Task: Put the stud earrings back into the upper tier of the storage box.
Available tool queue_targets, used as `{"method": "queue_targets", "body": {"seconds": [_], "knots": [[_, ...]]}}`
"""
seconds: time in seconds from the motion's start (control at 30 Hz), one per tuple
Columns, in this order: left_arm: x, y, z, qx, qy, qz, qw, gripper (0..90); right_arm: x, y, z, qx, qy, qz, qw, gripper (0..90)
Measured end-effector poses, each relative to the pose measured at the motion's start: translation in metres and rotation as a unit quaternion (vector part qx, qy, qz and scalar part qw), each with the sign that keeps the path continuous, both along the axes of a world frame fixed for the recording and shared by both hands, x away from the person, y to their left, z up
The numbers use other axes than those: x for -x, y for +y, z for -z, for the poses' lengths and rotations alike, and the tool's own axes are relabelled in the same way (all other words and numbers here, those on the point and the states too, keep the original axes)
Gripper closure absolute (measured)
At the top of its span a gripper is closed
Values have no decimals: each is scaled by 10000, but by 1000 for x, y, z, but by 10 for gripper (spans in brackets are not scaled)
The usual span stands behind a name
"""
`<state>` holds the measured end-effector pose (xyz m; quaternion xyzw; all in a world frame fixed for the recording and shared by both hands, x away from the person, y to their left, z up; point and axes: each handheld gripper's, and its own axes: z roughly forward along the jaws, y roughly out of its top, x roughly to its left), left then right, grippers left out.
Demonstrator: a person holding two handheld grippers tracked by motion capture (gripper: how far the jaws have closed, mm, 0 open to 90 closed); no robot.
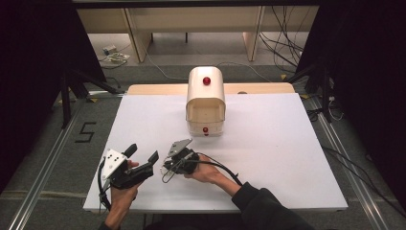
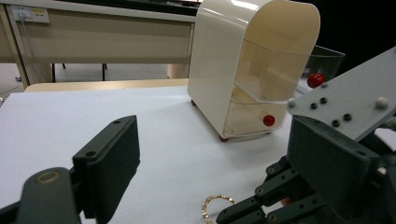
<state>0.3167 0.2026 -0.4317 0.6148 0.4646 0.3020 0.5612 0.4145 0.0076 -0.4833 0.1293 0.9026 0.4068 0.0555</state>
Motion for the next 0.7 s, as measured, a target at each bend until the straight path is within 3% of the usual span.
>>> {"method": "queue_targets", "body": {"seconds": [0.7], "knots": [[0, 1, 0, 39, -7, -28, 10000, 164, 11, -28, -34, -561, -202, 18, 9982, 859]]}}
